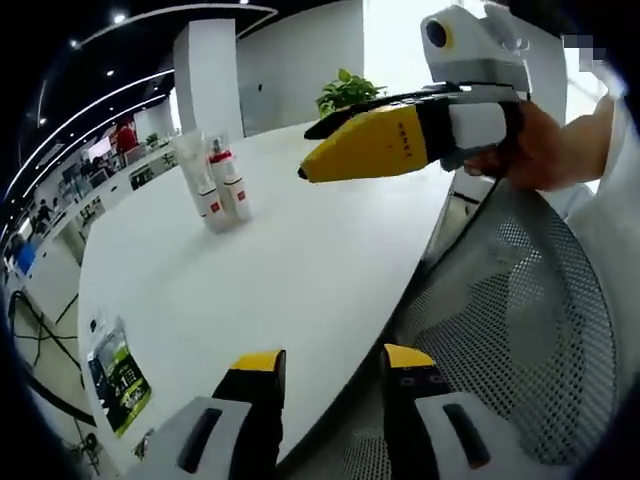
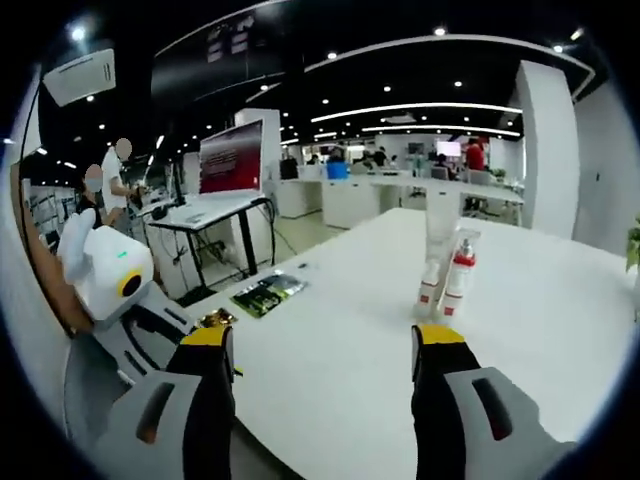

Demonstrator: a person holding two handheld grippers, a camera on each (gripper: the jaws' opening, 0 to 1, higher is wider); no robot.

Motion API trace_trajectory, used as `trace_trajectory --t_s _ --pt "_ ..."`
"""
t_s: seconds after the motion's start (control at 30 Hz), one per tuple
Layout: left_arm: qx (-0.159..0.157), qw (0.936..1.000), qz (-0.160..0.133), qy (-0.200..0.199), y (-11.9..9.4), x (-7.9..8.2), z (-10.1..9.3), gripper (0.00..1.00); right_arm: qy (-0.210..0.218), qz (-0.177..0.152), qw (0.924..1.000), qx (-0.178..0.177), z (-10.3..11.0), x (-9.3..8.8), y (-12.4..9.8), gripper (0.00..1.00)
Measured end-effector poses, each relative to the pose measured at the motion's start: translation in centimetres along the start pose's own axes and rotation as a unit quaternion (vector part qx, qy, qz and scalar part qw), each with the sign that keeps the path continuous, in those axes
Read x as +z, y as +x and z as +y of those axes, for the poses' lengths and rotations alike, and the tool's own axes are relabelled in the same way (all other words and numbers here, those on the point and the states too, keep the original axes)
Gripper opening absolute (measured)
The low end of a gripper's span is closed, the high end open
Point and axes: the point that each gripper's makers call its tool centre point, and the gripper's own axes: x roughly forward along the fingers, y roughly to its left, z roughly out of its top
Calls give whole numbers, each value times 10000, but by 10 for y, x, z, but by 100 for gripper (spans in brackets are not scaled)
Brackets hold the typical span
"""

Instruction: Arrange the skincare products in the storage area until every visible bottle or jar stands upright without overlapping.

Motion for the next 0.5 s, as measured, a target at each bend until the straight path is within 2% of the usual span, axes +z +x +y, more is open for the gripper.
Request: trace_trajectory --t_s 0.07,0.13,0.2,0.23,0.3,0.43,0.47,0.5 --pt "-49 9999 14 -106 1 0 0 49 -16 -58 10000 -73 0 -1 0 69" --pt "-99 9997 61 -226 0 -1 4 52 14 -95 9999 -129 -2 -1 0 68" --pt "-231 9979 56 -609 -1 1 6 55 -36 -6 9997 -229 -6 -3 2 66" --pt "-184 9985 45 -522 -3 3 16 58 -60 -72 9996 -259 -8 -1 1 65" --pt "-141 9981 26 -592 -5 6 27 62 -53 -111 9995 -278 -9 0 1 65" --pt "251 9922 -251 -1197 -11 22 75 71 -305 -59 9991 -299 -5 -2 -1 61" --pt "534 9919 -149 -1142 -13 21 95 73 -350 -46 9990 -275 -3 -2 0 61" --pt "642 9931 -1 -985 -14 18 106 77 -390 -27 9989 -267 -2 -3 1 62"
